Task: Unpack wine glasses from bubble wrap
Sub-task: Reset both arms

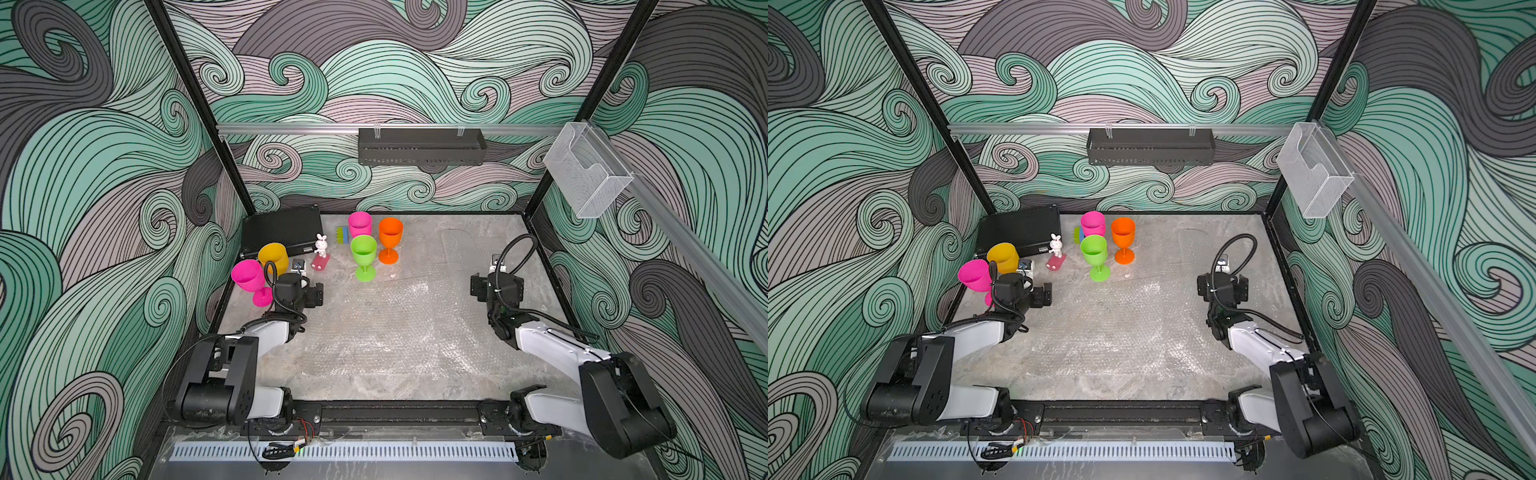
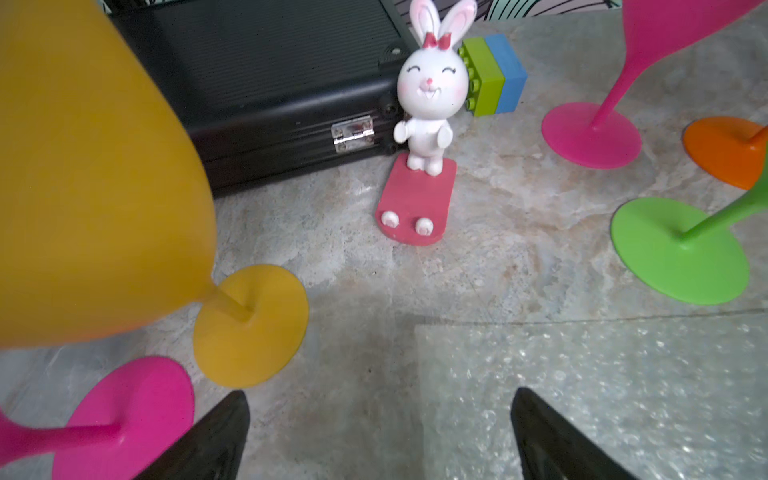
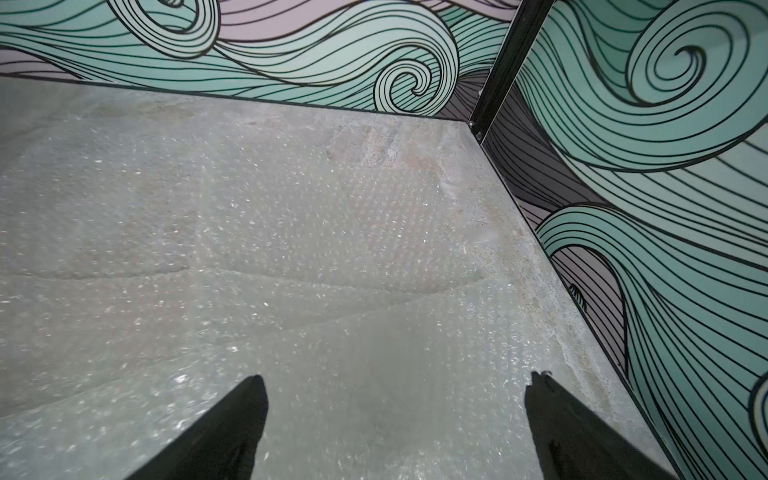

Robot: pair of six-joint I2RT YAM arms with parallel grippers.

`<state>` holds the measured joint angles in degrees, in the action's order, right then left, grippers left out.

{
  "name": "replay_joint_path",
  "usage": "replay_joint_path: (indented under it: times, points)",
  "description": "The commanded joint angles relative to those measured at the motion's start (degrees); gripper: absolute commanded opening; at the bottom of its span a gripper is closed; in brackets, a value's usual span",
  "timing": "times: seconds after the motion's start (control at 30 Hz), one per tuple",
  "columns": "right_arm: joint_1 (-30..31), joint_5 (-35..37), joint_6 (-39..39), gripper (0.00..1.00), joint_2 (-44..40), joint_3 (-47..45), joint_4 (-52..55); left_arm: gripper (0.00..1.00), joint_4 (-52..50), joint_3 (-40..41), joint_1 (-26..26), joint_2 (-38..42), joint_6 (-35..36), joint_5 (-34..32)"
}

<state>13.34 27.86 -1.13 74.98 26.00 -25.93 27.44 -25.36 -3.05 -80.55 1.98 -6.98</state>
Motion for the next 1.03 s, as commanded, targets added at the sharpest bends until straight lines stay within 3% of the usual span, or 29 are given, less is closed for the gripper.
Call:
replay_joint_path:
  times: [0.0,0.13,0.23,0.33,1.0]
  points:
    - [-3.32,-8.04,-3.02,1.00,4.42,-0.86,-11.35,0.97,8.04,-1.04,2.01,-2.53,-0.13,0.56]
    - [-7.19,-16.59,-3.04,1.00,9.92,-4.26,-23.31,0.97,19.26,3.31,3.57,-6.15,-0.06,3.13]
    - [-9.62,-20.88,-1.68,1.00,14.02,-6.35,-31.12,0.99,10.37,-1.43,4.49,-6.51,-2.96,1.39]
    - [-11.39,-21.04,0.71,1.00,12.85,-2.61,-21.61,0.99,9.01,-2.39,6.12,-6.97,-4.35,2.65]
    - [-11.30,-21.39,0.34,1.00,12.89,-3.25,-23.34,0.99,9.72,-2.14,6.04,-6.99,-4.31,2.49]
